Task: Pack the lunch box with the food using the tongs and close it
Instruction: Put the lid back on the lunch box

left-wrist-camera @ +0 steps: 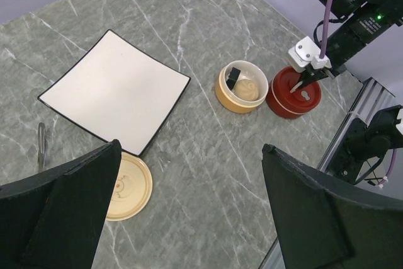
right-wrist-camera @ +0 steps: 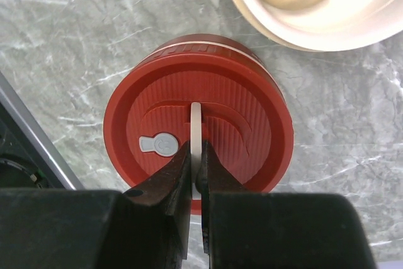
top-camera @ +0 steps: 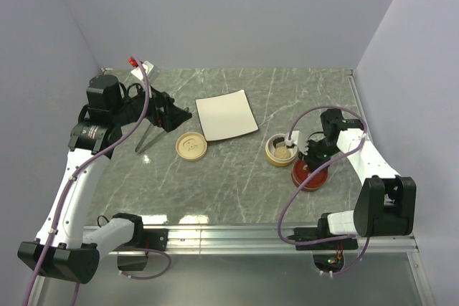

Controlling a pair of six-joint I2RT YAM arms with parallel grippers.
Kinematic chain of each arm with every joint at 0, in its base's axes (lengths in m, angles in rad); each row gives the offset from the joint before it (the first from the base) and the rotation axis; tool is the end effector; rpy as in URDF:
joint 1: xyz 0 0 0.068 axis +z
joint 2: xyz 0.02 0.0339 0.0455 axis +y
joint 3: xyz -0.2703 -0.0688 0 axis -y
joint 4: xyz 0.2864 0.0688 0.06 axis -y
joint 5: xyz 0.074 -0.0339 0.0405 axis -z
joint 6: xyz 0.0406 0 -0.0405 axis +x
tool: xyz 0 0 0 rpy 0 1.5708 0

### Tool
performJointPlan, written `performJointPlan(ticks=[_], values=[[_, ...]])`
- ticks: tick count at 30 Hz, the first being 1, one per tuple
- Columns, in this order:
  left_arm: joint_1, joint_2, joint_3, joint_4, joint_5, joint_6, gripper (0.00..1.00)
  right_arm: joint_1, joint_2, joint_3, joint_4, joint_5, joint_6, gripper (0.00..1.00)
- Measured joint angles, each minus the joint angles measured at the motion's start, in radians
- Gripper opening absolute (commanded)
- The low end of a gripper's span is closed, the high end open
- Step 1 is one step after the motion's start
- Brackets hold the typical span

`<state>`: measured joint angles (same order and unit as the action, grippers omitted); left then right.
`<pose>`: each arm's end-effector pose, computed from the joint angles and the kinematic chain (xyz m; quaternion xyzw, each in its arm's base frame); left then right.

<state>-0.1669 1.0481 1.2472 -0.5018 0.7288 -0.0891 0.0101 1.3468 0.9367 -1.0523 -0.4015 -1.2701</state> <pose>0.2455 -0.0688 0.4321 0.2402 0.7440 -0.3554 0.5123 0.2584 0.0185 0.2072 -0.5931 0.7783 0.1296 0.1602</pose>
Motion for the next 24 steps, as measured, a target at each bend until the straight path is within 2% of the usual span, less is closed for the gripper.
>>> performJointPlan(ticks=[12, 24], values=[[0.000, -0.006, 0.000, 0.000, 0.000, 0.010, 1.00, 0.000, 0.000, 0.073, -0.062, -0.025, -0.064, 0.00], [0.000, -0.007, -0.002, 0.000, 0.000, 0.018, 0.99, 0.000, -0.018, -0.011, -0.039, -0.002, -0.134, 0.00]])
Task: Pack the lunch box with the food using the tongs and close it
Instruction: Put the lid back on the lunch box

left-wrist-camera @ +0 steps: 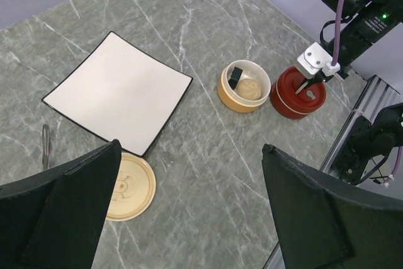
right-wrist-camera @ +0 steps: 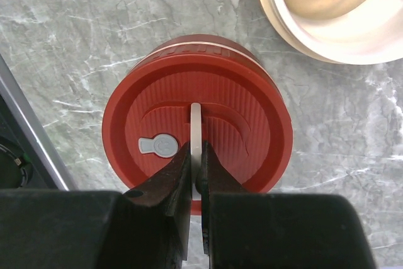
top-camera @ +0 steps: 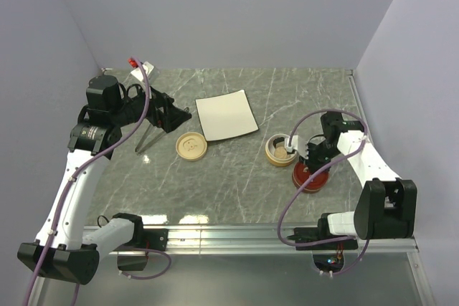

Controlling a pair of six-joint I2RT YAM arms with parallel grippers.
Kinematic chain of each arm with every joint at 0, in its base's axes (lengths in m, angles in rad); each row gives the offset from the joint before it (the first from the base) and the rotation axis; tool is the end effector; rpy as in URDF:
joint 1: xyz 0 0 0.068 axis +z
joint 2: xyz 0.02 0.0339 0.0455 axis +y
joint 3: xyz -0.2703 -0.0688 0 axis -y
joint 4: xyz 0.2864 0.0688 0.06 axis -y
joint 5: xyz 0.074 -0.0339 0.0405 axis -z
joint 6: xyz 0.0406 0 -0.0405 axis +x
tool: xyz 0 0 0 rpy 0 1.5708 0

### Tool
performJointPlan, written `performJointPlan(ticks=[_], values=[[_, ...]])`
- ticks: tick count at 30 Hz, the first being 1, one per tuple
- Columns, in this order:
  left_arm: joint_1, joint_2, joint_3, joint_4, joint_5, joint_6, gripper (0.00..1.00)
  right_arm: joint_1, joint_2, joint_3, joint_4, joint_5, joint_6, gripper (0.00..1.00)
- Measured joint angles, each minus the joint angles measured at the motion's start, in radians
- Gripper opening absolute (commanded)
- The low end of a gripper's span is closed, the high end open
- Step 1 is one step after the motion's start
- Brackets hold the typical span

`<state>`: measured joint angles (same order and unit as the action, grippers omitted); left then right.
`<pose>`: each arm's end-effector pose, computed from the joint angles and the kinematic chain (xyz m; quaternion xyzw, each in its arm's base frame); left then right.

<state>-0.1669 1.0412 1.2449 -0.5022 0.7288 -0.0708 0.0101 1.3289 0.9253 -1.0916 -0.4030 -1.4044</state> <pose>0.2435 -0.0684 0.4328 0.2476 0.7405 -0.3505 0.5172 0.2504 0.0185 0.2076 -0.6419 0.7393 0.1296 0.1568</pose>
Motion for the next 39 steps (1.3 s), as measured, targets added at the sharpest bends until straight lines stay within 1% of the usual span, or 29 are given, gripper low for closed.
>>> performJointPlan(ticks=[9, 12, 20, 27, 32, 39], values=[[0.000, 0.000, -0.002, 0.000, 0.000, 0.000, 0.99, -0.001, -0.029, -0.015, 0.008, -0.007, -0.051, 0.00], [0.000, 0.000, -0.006, 0.000, 0.000, 0.000, 0.99, -0.023, -0.040, -0.015, 0.007, -0.026, -0.062, 0.00], [0.000, 0.000, -0.013, -0.003, 0.000, 0.003, 0.99, -0.043, -0.041, -0.015, 0.003, -0.037, -0.109, 0.00], [0.000, -0.001, -0.014, -0.003, 0.000, 0.004, 0.99, -0.043, -0.026, -0.027, 0.010, -0.039, -0.119, 0.00], [0.000, -0.002, -0.014, -0.003, 0.000, 0.004, 0.99, -0.048, -0.016, -0.027, 0.021, -0.047, -0.100, 0.00], [0.000, -0.002, -0.014, -0.003, 0.000, 0.003, 0.99, -0.048, -0.013, -0.026, 0.039, -0.056, 0.006, 0.00]])
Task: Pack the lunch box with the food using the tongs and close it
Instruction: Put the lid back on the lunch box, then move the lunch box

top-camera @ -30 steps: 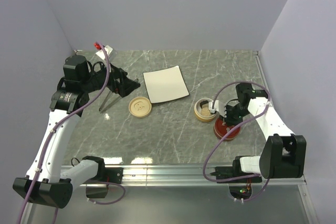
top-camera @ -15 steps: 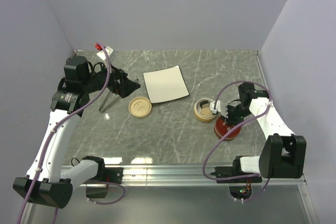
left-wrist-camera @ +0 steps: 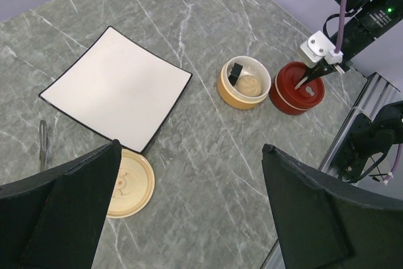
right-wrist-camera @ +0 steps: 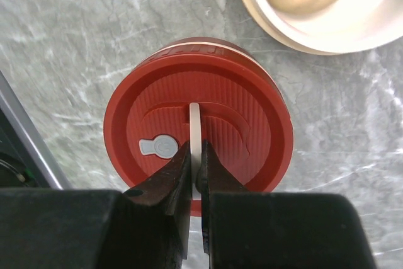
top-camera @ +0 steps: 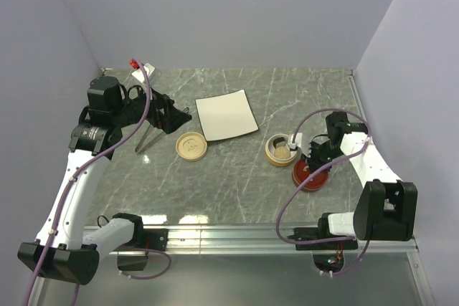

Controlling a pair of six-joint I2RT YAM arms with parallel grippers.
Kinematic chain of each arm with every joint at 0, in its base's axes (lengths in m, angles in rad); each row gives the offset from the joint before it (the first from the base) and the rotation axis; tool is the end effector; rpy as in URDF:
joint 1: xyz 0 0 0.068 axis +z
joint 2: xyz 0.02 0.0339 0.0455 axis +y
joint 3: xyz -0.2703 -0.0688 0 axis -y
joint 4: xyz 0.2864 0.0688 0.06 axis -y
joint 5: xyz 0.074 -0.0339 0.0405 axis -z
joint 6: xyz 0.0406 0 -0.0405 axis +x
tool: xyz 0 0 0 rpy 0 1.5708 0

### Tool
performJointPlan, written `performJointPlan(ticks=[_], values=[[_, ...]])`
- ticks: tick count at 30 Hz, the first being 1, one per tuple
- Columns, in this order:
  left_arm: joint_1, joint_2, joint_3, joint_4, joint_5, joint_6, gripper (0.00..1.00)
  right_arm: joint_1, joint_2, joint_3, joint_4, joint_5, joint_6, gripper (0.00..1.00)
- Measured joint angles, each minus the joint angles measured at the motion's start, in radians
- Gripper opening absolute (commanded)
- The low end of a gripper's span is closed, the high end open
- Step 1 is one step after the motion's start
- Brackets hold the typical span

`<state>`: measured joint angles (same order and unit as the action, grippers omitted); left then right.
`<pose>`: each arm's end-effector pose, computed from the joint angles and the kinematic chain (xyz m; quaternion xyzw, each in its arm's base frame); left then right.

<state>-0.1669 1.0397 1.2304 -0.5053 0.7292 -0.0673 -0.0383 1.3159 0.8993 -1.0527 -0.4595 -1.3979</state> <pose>0.2441 -0.0686 0.4275 0.2469 0.7446 -0.3507 0.5115 0.2497 0.0085 0.2042 -0.6203 0.7490 0.1388 0.1868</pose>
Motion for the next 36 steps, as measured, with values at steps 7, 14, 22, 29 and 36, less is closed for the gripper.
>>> performJointPlan(ticks=[7, 14, 22, 29, 36], values=[[0.000, 0.000, -0.003, 0.000, 0.000, 0.000, 0.99, 0.000, 0.030, 0.021, 0.001, -0.017, 0.122, 0.00], [0.000, 0.000, -0.010, 0.001, -0.001, -0.001, 0.99, 0.063, 0.008, 0.006, 0.014, -0.002, 0.154, 0.00], [0.006, 0.000, -0.010, 0.006, -0.011, -0.035, 0.99, 0.236, -0.012, -0.009, 0.044, 0.003, 0.225, 0.00], [0.024, 0.010, -0.010, 0.016, -0.012, -0.060, 0.99, 0.392, -0.004, -0.003, 0.047, -0.008, 0.283, 0.00], [0.029, 0.023, -0.010, 0.023, -0.013, -0.072, 0.99, 0.577, 0.053, 0.036, 0.049, -0.047, 0.356, 0.00]])
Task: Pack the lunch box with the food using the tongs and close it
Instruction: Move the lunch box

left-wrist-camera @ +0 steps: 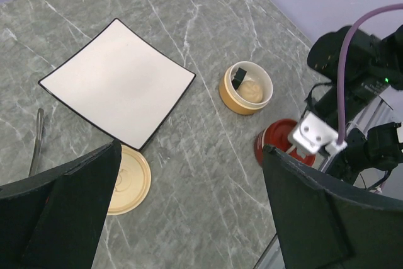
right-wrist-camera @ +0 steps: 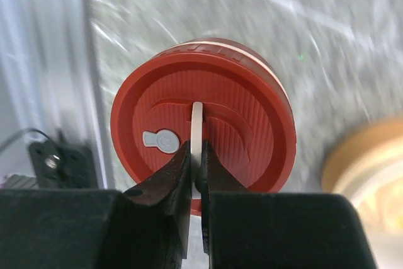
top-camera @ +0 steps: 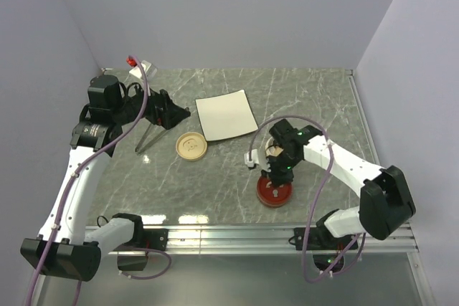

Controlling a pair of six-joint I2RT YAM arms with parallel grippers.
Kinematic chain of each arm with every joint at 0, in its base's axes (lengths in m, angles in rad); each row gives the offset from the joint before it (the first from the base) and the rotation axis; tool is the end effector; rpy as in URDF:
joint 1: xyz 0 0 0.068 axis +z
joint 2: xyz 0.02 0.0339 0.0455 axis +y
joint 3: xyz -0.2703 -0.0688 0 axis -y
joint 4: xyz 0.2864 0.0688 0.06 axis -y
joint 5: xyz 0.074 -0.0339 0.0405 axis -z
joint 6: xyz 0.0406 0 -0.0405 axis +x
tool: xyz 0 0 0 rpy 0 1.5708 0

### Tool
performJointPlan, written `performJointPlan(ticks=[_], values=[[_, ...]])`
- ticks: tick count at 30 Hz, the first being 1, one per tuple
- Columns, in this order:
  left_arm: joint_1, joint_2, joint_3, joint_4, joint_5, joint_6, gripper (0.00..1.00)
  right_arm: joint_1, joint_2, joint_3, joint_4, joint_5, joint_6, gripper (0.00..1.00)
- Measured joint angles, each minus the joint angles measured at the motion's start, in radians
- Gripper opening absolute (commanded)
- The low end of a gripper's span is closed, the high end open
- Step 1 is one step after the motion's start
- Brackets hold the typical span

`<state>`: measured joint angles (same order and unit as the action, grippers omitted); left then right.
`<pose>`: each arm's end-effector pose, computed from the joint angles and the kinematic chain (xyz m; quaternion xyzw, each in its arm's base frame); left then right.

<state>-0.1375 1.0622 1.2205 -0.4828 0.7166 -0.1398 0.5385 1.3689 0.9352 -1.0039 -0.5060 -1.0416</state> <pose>0.2548 -0.0622 0.4206 0.2038 0.7607 -0.3576 0.5019 0.2178 0.1530 0.2039 -0.6980 0.6681 0.2259 0.1246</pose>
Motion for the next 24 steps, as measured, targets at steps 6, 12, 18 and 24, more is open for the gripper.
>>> performJointPlan(ticks=[6, 12, 18, 24], values=[[0.013, 0.005, 0.000, 0.002, 0.000, -0.011, 1.00, 0.194, 0.047, 0.032, 0.050, -0.029, 0.114, 0.00], [0.030, 0.015, 0.000, 0.005, 0.000, -0.016, 0.99, 0.299, 0.120, 0.082, 0.094, -0.048, 0.236, 0.00], [0.039, 0.015, 0.000, 0.006, 0.001, -0.023, 0.99, 0.315, 0.175, 0.124, 0.115, -0.071, 0.332, 0.02], [0.044, 0.014, -0.004, 0.008, 0.004, -0.031, 1.00, 0.317, 0.179, 0.126, 0.132, -0.072, 0.385, 0.14]])
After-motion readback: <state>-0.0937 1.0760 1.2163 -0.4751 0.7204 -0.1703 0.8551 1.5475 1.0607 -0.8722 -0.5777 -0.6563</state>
